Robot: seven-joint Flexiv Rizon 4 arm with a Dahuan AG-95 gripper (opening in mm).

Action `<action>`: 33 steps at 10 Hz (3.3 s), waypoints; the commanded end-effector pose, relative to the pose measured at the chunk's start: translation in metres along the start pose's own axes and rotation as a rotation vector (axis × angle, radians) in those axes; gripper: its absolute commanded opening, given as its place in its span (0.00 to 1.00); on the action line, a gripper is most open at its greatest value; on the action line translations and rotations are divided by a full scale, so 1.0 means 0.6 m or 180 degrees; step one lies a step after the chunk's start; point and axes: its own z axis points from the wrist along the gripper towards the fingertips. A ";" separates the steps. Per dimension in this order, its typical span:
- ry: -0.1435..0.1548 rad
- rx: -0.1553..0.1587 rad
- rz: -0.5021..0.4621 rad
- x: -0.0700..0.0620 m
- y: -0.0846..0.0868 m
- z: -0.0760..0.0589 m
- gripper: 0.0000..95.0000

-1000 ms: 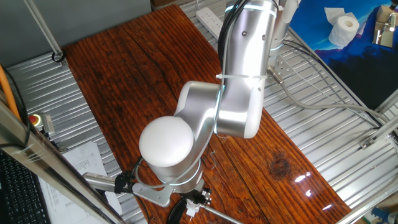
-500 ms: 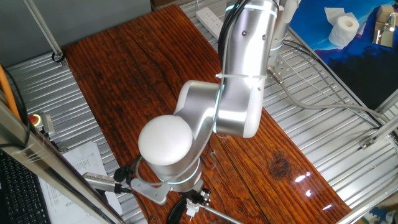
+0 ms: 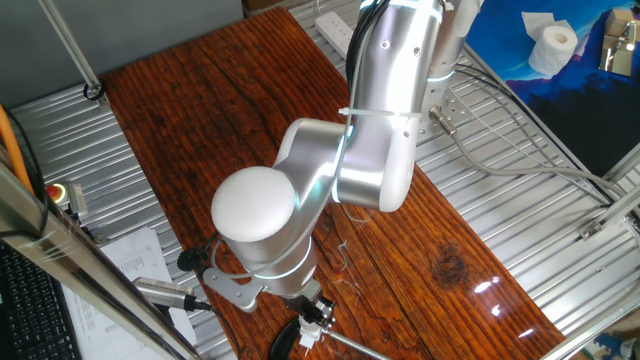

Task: Install the light bulb by rotating it

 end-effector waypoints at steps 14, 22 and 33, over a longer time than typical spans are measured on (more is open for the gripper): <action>-0.0083 -0.0045 0.1307 -0.001 -0.002 0.000 0.40; -0.0118 -0.0014 0.1525 -0.002 0.000 -0.003 0.60; 0.0062 0.0453 -0.0564 -0.024 0.020 -0.032 0.60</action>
